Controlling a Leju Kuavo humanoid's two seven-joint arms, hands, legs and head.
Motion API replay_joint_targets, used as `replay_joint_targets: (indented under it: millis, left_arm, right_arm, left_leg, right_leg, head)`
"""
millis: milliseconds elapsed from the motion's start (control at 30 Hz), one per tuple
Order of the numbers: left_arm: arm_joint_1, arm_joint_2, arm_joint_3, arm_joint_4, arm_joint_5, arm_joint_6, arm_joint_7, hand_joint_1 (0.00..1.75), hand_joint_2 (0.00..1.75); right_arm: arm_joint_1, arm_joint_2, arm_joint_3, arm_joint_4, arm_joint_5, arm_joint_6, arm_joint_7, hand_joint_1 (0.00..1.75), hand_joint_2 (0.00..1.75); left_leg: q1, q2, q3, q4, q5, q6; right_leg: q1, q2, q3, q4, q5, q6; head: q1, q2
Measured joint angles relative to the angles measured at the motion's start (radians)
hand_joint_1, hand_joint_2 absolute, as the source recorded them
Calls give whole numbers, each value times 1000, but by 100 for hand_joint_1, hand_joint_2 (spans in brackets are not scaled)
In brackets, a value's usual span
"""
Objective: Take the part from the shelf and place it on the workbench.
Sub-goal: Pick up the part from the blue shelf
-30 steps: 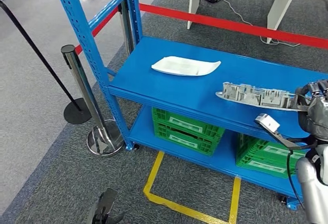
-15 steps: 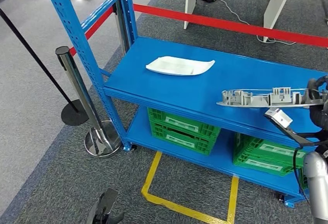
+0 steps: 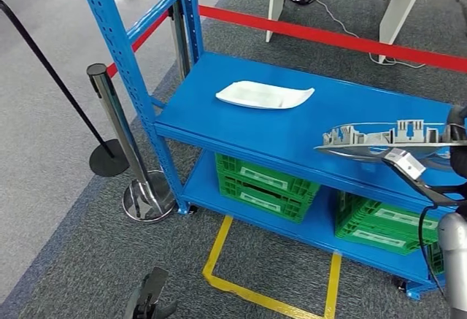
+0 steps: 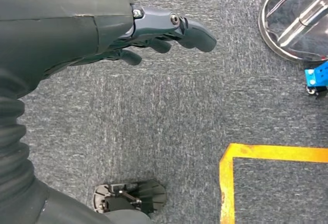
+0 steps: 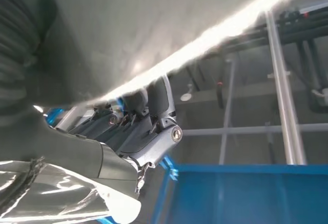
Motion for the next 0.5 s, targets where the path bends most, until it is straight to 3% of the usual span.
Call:
replay_joint_targets:
  millis: [133,200,267,300,333,367,433,500]
  left_arm:
    - [-1,1,0,0,4,16,3,0,175]
    - [-3,0,0,0,6,27,8,0,175]
    - [-3,0,0,0,11,39,13,0,175]
    - [-3,0,0,0,14,45,15,0,175]
    - [-4,0,0,0,16,49,17,0,175]
    - [-4,0,0,0,18,53,18,0,175]
    - [-7,0,0,0,23,59,18,0,175]
    - [-10,1,0,0,26,65,18,0,175]
  right_arm:
    - [-16,-4,3,0,-11,0,20,175,175]
    - [-36,-12,9,0,-16,0,38,175,175]
    - [-53,-22,18,0,-18,2,53,175,175]
    - [-60,-27,23,0,-19,4,60,175,175]
    - [-67,-31,29,0,-19,7,66,175,175]
    - [-74,-36,33,0,-20,11,70,175,175]
    - [-93,-45,43,0,-27,19,79,175,175]
    - [-113,-53,52,0,-41,28,87,175,175]
  left_leg:
    - [1,2,-9,19,-12,-17]
    - [4,2,-46,104,-63,-28]
    - [7,3,-105,238,-122,-35]
    - [7,3,-124,282,-133,-35]
    - [7,3,-128,289,-125,-34]
    - [7,3,-113,256,-98,-30]
    - [4,2,-53,127,-30,-16]
    - [-1,2,-9,30,0,-5]
  right_leg:
    - [0,4,2,-5,2,-24]
    - [-3,2,3,-6,4,-34]
    - [-3,2,3,-6,3,-37]
    - [-2,2,3,-6,3,-37]
    - [-2,2,3,-6,3,-37]
    - [-1,3,4,-6,3,-37]
    - [1,5,5,-6,3,-37]
    - [3,5,1,-5,4,-31]
  head:
    - [-2,0]
    - [-5,0]
    - [-6,0]
    - [-6,0]
    - [-6,0]
    - [-6,0]
    - [-6,0]
    - [-6,0]
